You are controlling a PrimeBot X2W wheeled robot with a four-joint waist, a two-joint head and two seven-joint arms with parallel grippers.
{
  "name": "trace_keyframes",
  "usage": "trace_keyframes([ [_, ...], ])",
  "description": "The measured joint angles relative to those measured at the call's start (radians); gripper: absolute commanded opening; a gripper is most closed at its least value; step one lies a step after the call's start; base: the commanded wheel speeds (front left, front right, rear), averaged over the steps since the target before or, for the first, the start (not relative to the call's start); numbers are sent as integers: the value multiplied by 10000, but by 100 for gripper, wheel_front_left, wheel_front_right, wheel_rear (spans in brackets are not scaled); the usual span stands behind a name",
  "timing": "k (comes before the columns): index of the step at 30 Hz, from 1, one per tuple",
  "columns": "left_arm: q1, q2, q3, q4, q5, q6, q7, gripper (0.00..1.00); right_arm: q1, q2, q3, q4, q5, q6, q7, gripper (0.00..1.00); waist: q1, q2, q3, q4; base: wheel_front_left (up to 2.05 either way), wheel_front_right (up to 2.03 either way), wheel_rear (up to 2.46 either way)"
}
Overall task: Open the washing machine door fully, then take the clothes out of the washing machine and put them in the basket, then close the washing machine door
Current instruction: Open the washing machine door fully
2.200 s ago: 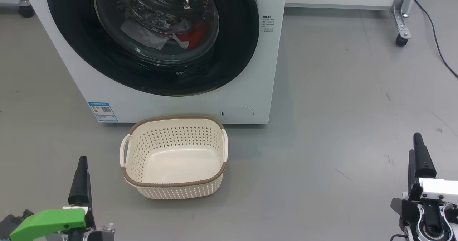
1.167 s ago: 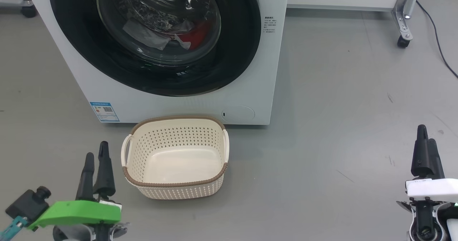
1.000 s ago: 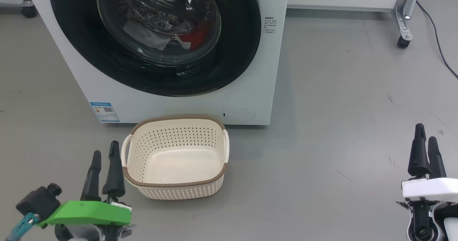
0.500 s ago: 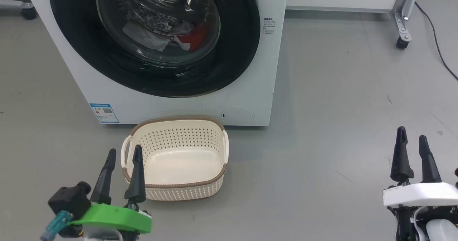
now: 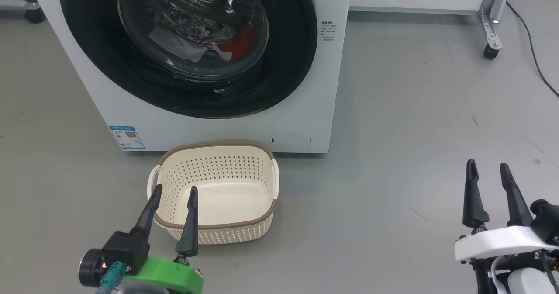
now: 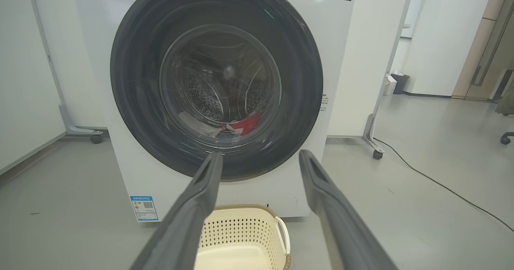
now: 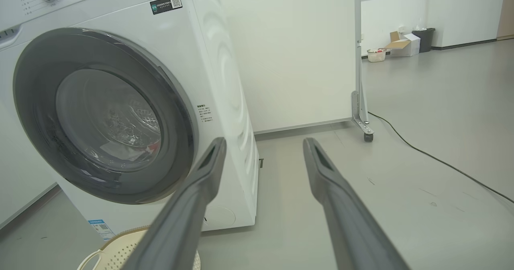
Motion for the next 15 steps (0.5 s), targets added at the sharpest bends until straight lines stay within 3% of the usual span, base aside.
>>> trace_keyframes([
  [15, 18, 13, -240, 614, -232, 362, 0, 100, 3, 90, 368, 506, -58, -75, 422, 100, 0, 0, -1, 28, 0, 0, 0],
])
